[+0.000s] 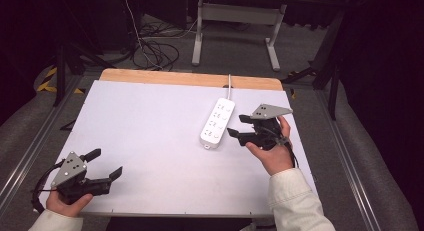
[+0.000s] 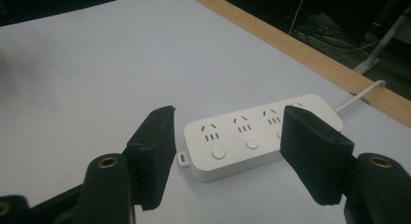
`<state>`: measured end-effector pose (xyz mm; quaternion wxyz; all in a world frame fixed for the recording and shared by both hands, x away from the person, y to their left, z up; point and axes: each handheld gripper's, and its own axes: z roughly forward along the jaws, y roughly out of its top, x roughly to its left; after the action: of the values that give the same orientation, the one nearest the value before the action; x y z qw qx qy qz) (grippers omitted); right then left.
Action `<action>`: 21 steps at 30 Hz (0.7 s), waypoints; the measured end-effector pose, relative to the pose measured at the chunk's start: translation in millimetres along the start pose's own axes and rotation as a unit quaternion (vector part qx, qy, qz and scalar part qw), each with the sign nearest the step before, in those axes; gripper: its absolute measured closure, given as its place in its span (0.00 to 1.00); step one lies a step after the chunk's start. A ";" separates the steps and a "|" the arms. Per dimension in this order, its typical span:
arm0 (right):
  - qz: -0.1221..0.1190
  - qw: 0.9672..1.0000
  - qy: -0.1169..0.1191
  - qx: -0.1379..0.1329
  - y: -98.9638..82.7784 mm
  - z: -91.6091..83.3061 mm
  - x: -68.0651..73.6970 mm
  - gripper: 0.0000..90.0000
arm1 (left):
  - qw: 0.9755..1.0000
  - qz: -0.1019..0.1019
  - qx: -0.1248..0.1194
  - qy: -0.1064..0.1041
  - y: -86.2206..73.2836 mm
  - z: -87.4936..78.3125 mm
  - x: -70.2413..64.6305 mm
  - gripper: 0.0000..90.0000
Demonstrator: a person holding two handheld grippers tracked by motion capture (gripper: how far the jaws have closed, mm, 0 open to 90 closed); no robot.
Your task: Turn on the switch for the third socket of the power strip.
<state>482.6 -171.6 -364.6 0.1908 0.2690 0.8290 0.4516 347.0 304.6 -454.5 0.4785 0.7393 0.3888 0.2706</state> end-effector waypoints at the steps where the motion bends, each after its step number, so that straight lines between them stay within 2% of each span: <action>1: 0.000 1.000 0.000 0.000 0.0 0.0 0.0 0.42 | 1.000 0.000 0.000 0.000 0.0 0.0 0.0 0.12; 7: 0.015 1.000 -0.004 -0.007 2.5 6.4 -13.3 0.45 | 1.000 -0.007 -0.002 -0.003 -0.2 0.5 0.1 0.12; 12: 0.008 1.000 -0.004 0.000 6.0 13.0 -16.9 0.48 | 1.000 -0.003 -0.001 0.000 -0.1 -0.2 0.5 0.12; 17: 0.008 1.000 -0.004 0.009 8.9 18.6 -18.8 0.51 | 1.000 -0.007 -0.001 -0.003 -0.3 0.5 0.1 0.12; 21: 0.015 1.000 -0.007 0.021 11.4 28.0 -21.9 0.62 | 1.000 -0.006 0.000 -0.002 -0.7 0.0 0.5 0.12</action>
<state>518.5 -161.9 -367.8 0.1845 0.2884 0.8331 0.4344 347.0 305.3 -455.1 0.4809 0.7377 0.3924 0.2657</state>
